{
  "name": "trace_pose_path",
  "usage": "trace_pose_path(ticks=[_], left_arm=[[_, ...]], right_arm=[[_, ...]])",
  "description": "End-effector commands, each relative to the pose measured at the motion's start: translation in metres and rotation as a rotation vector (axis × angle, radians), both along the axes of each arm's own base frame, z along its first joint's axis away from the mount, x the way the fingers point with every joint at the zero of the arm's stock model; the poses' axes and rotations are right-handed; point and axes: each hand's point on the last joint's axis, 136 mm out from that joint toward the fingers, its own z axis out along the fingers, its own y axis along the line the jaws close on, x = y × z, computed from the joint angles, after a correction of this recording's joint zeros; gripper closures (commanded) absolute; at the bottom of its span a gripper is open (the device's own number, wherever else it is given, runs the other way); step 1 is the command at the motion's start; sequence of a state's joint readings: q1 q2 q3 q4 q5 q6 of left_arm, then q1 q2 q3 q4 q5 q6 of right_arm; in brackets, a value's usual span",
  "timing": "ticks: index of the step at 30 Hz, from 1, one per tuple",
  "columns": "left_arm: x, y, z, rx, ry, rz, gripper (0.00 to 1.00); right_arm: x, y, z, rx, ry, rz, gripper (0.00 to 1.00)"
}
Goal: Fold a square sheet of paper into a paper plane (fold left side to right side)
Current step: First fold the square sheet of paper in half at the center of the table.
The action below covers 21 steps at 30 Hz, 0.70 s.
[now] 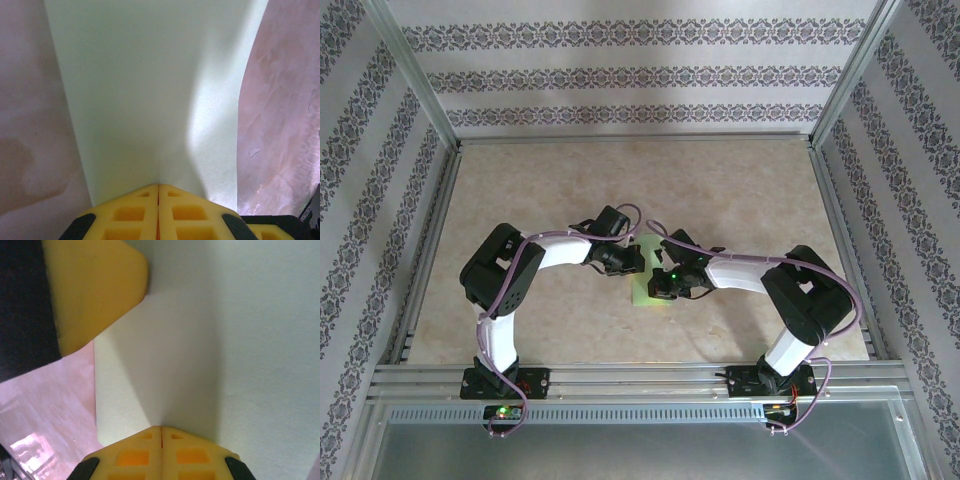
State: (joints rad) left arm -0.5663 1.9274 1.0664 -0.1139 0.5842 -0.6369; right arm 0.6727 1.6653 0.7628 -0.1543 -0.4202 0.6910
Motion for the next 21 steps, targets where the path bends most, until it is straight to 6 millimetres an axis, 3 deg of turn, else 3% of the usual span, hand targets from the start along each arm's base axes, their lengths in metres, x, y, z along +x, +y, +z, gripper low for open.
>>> trace_pose_path(ticks=[1,21], left_arm=[[0.023,0.018,-0.018,0.036,-0.034,0.08,0.92],[0.097,0.049,-0.003,0.027,-0.126,0.167,0.91]], right_arm=[[-0.036,-0.055,-0.05,-0.287,0.114,0.007,1.0],[-0.036,-0.063,-0.051,-0.296,0.11,0.0,1.0]])
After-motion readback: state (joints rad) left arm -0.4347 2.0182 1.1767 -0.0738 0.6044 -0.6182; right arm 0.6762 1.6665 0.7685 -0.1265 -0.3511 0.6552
